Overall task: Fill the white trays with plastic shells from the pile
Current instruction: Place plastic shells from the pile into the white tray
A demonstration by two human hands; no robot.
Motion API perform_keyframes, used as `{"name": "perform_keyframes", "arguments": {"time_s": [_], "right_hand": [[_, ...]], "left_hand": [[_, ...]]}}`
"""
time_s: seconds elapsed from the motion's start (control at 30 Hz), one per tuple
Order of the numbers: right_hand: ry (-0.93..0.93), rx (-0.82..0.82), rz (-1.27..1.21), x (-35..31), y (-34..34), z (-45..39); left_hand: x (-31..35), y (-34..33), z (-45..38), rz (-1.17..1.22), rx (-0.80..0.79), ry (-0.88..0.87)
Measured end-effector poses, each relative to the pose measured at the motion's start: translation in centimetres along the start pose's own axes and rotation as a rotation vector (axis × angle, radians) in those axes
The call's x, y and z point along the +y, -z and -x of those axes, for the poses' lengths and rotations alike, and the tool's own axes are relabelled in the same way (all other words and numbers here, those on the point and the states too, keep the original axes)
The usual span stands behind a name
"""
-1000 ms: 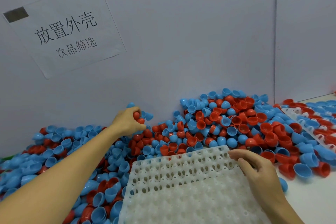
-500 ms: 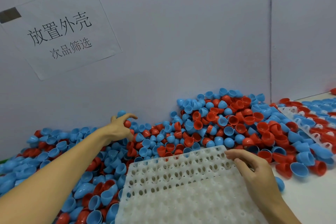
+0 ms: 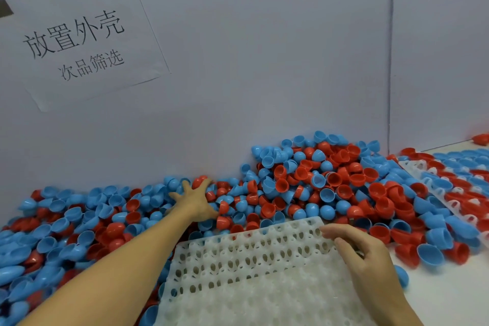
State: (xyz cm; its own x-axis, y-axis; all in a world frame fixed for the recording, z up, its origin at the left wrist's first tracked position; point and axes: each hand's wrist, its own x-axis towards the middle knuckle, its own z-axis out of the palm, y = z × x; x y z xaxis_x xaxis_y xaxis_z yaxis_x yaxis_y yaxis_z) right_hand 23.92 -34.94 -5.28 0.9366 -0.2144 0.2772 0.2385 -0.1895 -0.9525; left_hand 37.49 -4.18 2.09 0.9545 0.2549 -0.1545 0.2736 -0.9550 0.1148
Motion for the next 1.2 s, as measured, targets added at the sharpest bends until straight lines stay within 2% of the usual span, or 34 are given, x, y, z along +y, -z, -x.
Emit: {"name": "perform_keyframes", "arguments": {"time_s": [0.13,0.2,0.27,0.37,0.47,0.73,0.87,1.0,1.2], "right_hand": [[0.007,-0.004,-0.006,0.0,0.0,-0.1],[0.005,-0.004,-0.016,0.0,0.0,0.0],[0.004,-0.005,-0.022,-0.1,0.0,0.0],[0.0,-0.005,-0.029,-0.1,-0.1,0.1],[-0.006,-0.007,-0.025,-0.2,-0.1,0.1],[-0.001,-0.005,-0.022,-0.4,0.0,0.1],[0.002,-0.004,-0.027,-0.4,0.0,0.0],[0.014,-0.012,-0.026,-0.5,0.1,0.1],[0.019,-0.032,0.0,-1.1,0.5,0.0]], "left_hand": [[0.2,-0.1,-0.4,-0.012,0.04,-0.009],[-0.7,0.6,-0.4,0.065,0.099,-0.043],[-2.0,1.5,-0.5,0.287,0.197,-0.066],[-4.0,2.9,-0.3,0.571,0.322,-0.003],[-5.1,3.8,-0.2,0.787,0.365,0.044],[-3.2,4.7,0.9,1.453,0.365,0.086],[-2.9,5.8,3.5,1.752,0.239,0.053],[-2.8,5.1,8.9,1.913,0.124,-0.002],[-4.2,2.1,18.4,2.127,0.052,-0.006]]}}
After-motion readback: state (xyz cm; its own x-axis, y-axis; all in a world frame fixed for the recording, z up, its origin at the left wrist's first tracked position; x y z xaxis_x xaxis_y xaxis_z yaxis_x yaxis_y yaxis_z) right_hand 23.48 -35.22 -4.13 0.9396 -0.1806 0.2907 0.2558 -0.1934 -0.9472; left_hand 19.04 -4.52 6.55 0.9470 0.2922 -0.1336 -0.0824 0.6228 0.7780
